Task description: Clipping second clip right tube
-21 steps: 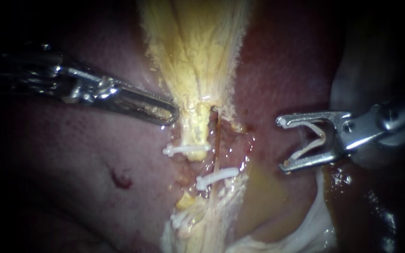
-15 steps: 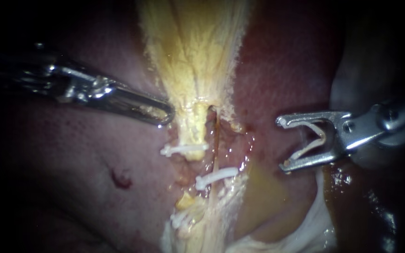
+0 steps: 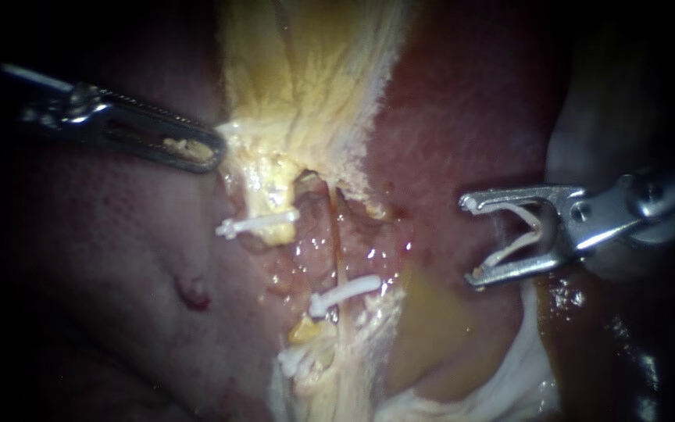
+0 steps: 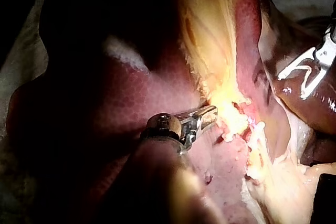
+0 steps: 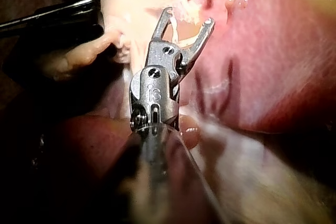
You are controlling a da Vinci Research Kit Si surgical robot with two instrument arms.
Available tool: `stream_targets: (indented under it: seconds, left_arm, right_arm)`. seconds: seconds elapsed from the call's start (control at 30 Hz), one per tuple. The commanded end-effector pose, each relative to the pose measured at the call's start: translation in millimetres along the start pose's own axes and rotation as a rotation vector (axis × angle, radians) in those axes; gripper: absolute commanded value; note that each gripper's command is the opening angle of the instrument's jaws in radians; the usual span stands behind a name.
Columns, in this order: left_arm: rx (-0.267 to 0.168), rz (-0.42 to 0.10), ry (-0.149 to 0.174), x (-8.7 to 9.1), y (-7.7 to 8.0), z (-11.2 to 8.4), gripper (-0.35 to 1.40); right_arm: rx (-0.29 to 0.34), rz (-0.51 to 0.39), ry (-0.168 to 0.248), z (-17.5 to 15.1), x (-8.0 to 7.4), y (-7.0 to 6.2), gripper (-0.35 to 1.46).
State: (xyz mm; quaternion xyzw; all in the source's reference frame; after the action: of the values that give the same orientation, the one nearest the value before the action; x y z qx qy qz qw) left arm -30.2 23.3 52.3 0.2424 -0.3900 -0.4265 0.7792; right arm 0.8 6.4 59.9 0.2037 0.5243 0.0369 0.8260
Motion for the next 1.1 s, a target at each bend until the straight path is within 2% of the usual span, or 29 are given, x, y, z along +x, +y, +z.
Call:
stream_targets:
  seconds: [0.03, 0.33, 0.57, 0.8, 1.1]
  left_arm:
    - [-0.001, 0.0, 0.0, 0.0, 0.0, 0.0, -0.35]
    - [-0.002, 0.001, -0.001, 0.2, -0.1, 0.1, -0.35]
    - [-0.003, 0.001, -0.001, 0.2, -0.1, 0.1, -0.35]
    - [-0.003, 0.001, -0.002, 0.3, -0.1, 0.1, -0.35]
    - [-0.004, 0.001, -0.002, 0.3, -0.1, 0.2, -0.35]
  right_arm:
    - [-0.001, -0.005, 0.001, 0.1, 0.0, 0.0, 0.5]
    - [0.018, 0.048, 0.009, 2.6, -0.3, 0.1, 0.5]
    - [0.034, 0.13, 0.016, 5.8, -1.6, 0.3, 0.5]
    - [0.079, 0.209, 0.033, 8.8, -2.7, 0.6, 0.5]
    - [0.09, 0.31, 0.073, 10.9, -4.5, 1.9, 0.49]
